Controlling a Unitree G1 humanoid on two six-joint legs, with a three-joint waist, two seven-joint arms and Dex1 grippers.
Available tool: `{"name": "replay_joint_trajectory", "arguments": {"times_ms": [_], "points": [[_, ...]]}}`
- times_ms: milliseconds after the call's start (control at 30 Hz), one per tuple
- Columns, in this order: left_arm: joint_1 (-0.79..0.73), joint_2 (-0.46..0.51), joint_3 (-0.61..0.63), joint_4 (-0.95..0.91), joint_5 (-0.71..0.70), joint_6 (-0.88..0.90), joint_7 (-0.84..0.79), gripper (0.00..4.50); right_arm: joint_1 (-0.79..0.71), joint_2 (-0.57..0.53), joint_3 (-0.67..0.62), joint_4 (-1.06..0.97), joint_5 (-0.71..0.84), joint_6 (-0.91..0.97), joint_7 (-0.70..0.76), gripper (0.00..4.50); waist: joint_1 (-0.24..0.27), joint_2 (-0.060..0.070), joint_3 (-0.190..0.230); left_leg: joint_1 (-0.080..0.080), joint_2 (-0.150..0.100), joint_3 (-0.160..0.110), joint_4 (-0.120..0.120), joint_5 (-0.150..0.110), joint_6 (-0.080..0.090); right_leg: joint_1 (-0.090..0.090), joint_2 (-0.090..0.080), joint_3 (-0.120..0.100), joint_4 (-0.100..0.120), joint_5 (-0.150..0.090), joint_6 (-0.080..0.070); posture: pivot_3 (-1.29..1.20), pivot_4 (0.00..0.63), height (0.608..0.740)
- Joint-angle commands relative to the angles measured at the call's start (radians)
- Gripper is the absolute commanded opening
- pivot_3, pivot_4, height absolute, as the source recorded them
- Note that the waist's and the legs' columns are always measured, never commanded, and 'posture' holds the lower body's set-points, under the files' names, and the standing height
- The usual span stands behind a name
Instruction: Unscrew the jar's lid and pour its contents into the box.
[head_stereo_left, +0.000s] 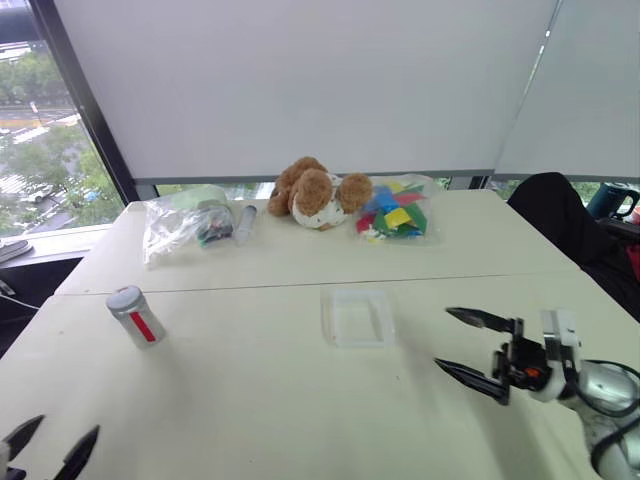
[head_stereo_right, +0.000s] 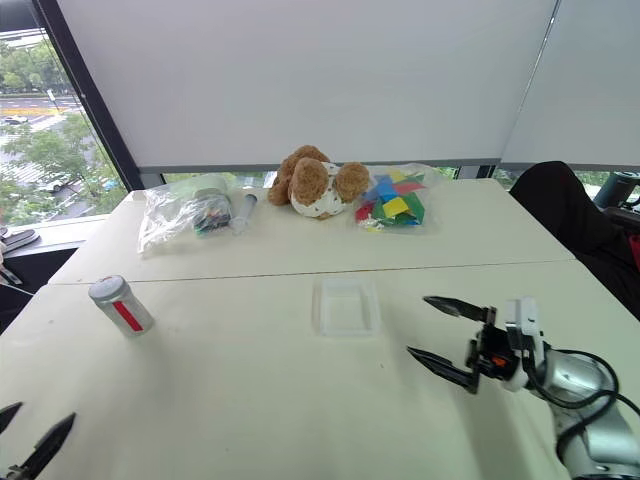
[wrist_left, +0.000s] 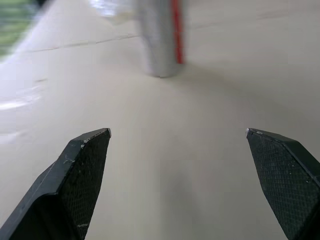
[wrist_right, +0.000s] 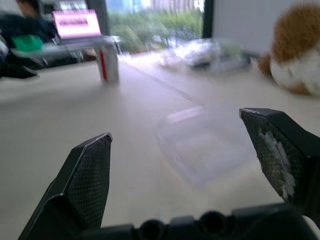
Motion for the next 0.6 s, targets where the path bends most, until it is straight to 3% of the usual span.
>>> {"name": "replay_joint_trajectory", "arguments": {"times_ms": [33,200,400,600], "points": [[-0.015,-0.146,0.055,-0.068,0.002,-0.014,0.226,4.47,-0.063,0.077,0.033,-0.034,0.024,-0.066,0.021,4.5,0.004,-0.002,0.0,0.0,0.0,0.0,0.0,0.0,0.0,0.0,0.0,0.0,-0.001,0.0,0.001,0.0,0.15,0.74],[-0.046,-0.281,-0.013,-0.148,0.075,-0.032,0.356,4.47,-0.107,0.12,0.065,0.016,-0.007,-0.135,0.07,4.5,0.026,-0.006,-0.001,-0.001,-0.001,0.001,0.002,0.0,0.0,0.002,0.0,-0.002,-0.001,0.002,0.002,0.0,0.15,0.74],[-0.147,-0.297,-0.178,-0.297,0.206,0.053,0.491,4.47,-0.124,0.112,0.065,0.06,-0.012,-0.151,0.098,4.5,0.034,-0.004,-0.001,-0.001,-0.001,0.002,0.005,0.0,0.0,0.003,0.001,-0.001,-0.001,0.004,0.0,0.0,0.15,0.74],[-0.343,-0.286,-0.29,-0.311,0.396,0.228,0.696,4.47,-0.126,0.109,0.061,0.068,-0.019,-0.151,0.1,4.5,0.03,-0.002,-0.002,-0.001,-0.002,0.003,0.004,0.0,0.0,0.002,0.003,-0.001,-0.001,0.007,0.005,0.0,0.15,0.74]]}}
